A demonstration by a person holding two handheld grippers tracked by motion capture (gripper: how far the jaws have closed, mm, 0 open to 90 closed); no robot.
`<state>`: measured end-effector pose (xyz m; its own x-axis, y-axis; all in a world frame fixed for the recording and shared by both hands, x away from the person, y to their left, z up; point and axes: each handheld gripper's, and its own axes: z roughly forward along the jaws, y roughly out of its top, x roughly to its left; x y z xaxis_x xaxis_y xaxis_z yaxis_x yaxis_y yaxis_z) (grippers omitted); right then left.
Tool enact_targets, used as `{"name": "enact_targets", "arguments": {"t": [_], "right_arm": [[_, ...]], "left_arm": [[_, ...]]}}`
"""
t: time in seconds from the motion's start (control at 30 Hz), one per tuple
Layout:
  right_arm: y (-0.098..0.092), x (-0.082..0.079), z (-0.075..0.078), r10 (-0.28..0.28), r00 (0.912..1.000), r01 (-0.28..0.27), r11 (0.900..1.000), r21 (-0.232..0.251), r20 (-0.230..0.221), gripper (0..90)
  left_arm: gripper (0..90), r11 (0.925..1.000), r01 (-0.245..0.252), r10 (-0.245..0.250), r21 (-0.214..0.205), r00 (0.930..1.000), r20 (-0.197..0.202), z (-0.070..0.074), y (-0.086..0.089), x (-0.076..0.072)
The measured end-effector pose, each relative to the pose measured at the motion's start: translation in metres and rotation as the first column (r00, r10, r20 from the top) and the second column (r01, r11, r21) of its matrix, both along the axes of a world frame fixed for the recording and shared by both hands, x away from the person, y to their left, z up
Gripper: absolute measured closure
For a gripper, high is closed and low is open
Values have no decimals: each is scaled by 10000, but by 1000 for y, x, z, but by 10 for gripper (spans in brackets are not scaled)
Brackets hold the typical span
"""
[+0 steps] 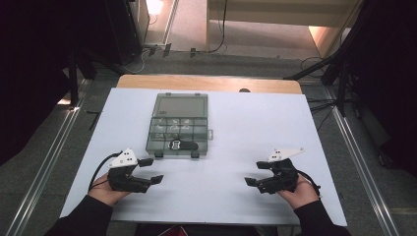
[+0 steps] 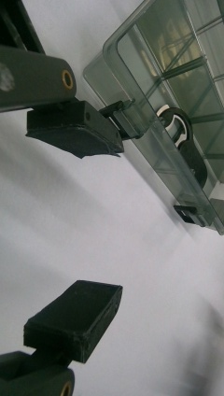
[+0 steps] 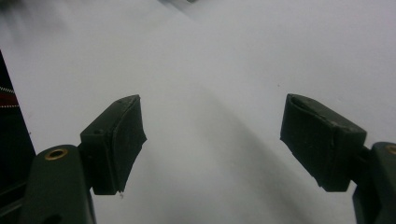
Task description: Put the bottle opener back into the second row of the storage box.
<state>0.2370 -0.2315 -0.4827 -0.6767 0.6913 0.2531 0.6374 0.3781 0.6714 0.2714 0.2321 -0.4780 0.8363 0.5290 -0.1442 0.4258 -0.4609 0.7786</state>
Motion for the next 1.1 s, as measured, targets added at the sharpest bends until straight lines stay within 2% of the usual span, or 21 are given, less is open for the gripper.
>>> {"name": "enact_targets", "arguments": {"t": [0.57, 0.73, 1.1], "right_arm": [[-28, -12, -9, -646, 9978, 646, 9979, 35, 143, 229], [-30, -12, -12, -682, 9977, 682, 9976, 68, 40, 229], [-28, -12, -14, -636, 9979, 637, 9980, -18, 120, 229]], "left_arm": [[268, 10000, -40, 40, -2, 10000, -4, 0, 0, 0], [268, 10000, -32, 32, 11, 10000, 3, 0, 0, 0], [268, 10000, -23, 23, 42, 10000, 15, 0, 0, 0]]}}
